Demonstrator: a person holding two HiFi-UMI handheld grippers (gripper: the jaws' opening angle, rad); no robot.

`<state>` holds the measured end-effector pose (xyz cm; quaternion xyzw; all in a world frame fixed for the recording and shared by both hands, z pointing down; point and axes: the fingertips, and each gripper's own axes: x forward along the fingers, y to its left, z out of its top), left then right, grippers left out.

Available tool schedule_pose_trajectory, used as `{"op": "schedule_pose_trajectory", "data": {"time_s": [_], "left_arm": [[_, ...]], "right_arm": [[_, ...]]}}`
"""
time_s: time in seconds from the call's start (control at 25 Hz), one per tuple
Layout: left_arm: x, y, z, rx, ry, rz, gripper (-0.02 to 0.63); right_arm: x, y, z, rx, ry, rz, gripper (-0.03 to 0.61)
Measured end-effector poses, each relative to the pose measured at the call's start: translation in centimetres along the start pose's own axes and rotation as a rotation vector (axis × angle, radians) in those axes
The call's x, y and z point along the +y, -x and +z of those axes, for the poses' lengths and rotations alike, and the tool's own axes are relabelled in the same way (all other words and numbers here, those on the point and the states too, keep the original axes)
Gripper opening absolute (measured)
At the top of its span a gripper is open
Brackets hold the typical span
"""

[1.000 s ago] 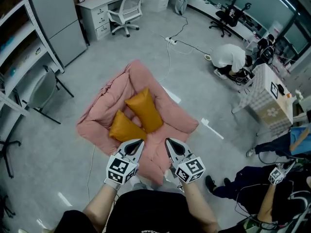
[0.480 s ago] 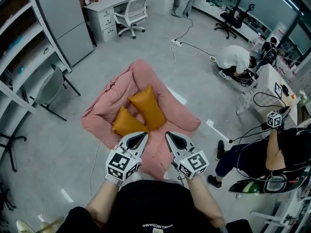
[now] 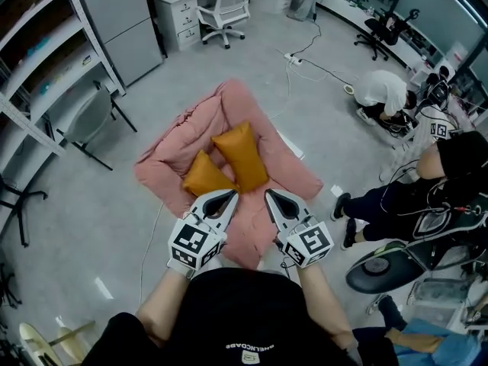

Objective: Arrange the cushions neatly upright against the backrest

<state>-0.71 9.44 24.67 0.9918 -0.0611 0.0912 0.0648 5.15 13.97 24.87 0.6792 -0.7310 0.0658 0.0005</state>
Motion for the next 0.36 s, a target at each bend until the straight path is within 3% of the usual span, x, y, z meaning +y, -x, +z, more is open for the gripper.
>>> {"op": "schedule_pose_trajectory", "data": {"time_s": [0.36], "left_arm": [[-0.52,-0.35,-0.73,-0.007,-0.011,0.013,0.012]], "right_arm": [[-0.6,-0.04,-0.77,0.005,0.016,-0.004,0.009]]}}
